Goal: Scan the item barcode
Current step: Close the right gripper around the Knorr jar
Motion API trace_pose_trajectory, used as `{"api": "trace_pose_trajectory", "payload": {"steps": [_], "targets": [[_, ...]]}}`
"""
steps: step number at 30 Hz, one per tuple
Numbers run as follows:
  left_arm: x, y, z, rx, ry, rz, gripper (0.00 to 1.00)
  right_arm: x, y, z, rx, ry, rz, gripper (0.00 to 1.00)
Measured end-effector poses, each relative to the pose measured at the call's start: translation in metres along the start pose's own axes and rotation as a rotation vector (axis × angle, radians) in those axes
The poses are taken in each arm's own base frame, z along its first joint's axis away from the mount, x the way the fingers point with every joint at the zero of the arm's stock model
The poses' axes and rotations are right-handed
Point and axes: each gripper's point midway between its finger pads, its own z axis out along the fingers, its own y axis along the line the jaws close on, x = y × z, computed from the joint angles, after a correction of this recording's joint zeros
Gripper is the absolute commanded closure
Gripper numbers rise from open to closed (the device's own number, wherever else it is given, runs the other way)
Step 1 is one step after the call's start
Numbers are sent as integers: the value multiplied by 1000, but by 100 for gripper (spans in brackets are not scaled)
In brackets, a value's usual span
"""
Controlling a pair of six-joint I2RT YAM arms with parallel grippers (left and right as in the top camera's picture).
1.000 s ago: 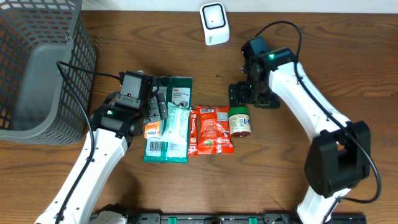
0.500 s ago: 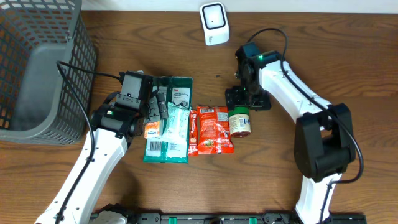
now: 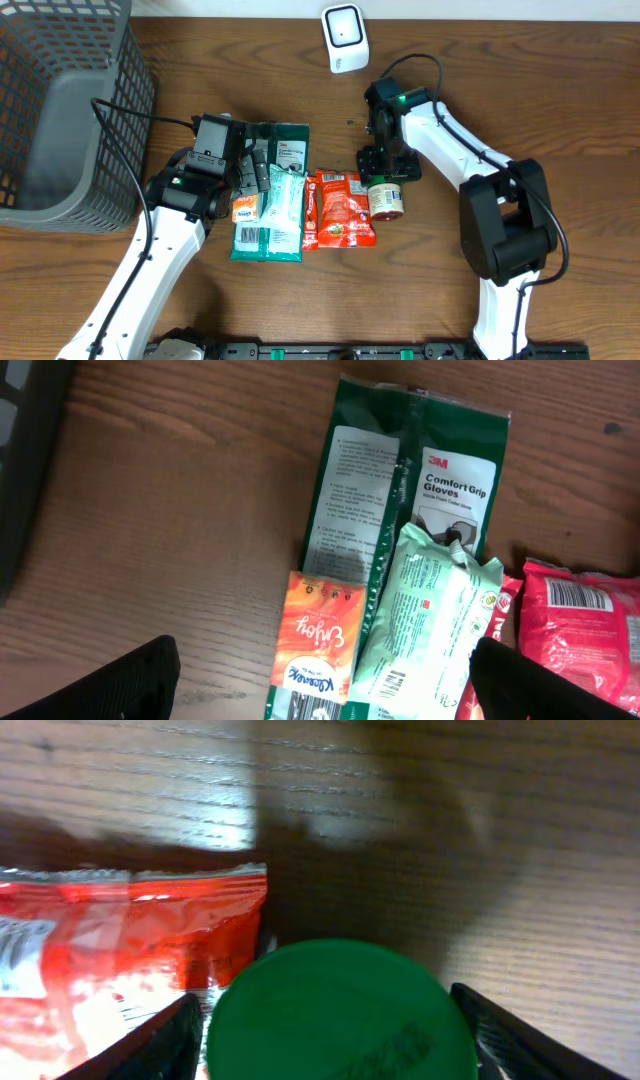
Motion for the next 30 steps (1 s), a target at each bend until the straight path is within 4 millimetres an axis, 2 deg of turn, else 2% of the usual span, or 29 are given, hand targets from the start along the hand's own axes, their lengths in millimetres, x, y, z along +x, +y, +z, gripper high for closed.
{"api": "trace_pose_trajectory", "payload": {"steps": [7, 15, 23, 27, 30], "targets": [[0, 0, 0, 0, 0, 0, 7, 1, -2, 1, 9, 7, -17, 48], [0, 0, 0, 0, 0, 0, 7, 9, -12, -6, 33, 49, -5, 50], [0, 0, 0, 0, 0, 0, 7, 0, -22, -15, 67, 4, 2, 57], [0, 0, 0, 0, 0, 0, 7, -14, -25, -21, 93, -65, 4, 57], [0, 0, 0, 0, 0, 0, 7, -21, -29, -36, 119, -127, 21, 58]]}}
